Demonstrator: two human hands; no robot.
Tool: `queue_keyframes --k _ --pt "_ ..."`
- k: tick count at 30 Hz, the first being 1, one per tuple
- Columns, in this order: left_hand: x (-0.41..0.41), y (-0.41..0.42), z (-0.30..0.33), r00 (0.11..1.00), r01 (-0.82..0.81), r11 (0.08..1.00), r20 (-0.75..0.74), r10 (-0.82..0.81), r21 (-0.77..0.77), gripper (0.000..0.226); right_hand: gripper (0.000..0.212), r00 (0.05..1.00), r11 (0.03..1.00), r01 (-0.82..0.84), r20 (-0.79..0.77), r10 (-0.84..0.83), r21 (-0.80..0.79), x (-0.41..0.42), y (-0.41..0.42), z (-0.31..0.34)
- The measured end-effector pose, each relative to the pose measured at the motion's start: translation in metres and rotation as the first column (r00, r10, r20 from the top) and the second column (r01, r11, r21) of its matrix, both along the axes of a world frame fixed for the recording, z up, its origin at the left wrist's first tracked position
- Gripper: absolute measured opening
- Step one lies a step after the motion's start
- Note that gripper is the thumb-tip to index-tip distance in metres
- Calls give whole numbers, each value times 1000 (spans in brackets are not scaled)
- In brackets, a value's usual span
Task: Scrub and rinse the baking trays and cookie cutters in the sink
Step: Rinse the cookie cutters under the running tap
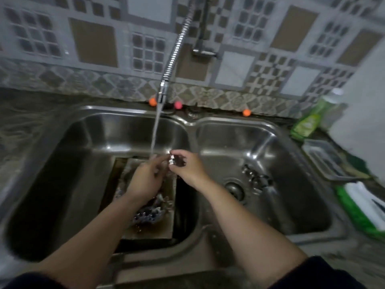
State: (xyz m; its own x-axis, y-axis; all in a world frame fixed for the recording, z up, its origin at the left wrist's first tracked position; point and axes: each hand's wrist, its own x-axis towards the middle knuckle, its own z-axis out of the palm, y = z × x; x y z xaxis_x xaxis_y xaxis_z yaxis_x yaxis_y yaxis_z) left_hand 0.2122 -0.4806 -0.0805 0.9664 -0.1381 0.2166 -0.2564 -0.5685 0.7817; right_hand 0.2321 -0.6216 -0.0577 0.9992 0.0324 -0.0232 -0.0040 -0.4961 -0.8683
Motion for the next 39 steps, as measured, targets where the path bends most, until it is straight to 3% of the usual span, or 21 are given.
queue_keyframes --k 4,6,10,13,17,27,31,36,39 --pt "0 -51 8 997 34 991 -74 -25 128 43 40 995 991 98 33 -96 -95 4 -71 2" --pt "4 -78 9 990 80 964 -132 -48 255 51 40 988 979 152 -15 -155 -137 5 -113 -3" --pt "8 -122 0 959 136 869 -282 4 476 71 34 946 883 199 -153 -286 -425 -2 -201 -24" --pt "7 -134 -4 974 69 781 -212 83 621 75 25 913 757 177 -182 -365 -629 -5 -259 -49" --pt "9 -136 -2 976 42 726 -182 116 687 71 34 862 675 177 -218 -458 -717 -2 -305 -77" --pt "12 -139 -7 981 4 736 -147 130 677 68 71 856 687 108 -284 -431 -718 4 -316 -85" --pt "12 -139 -8 981 7 738 -148 127 675 67 61 884 683 72 -271 -381 -727 2 -307 -66" --pt "13 -136 -6 973 64 777 -211 90 627 67 57 928 800 46 -270 -255 -598 -3 -264 -29" --pt "12 -129 -5 972 111 813 -231 29 571 65 54 962 818 7 -220 -162 -575 -6 -222 -3"
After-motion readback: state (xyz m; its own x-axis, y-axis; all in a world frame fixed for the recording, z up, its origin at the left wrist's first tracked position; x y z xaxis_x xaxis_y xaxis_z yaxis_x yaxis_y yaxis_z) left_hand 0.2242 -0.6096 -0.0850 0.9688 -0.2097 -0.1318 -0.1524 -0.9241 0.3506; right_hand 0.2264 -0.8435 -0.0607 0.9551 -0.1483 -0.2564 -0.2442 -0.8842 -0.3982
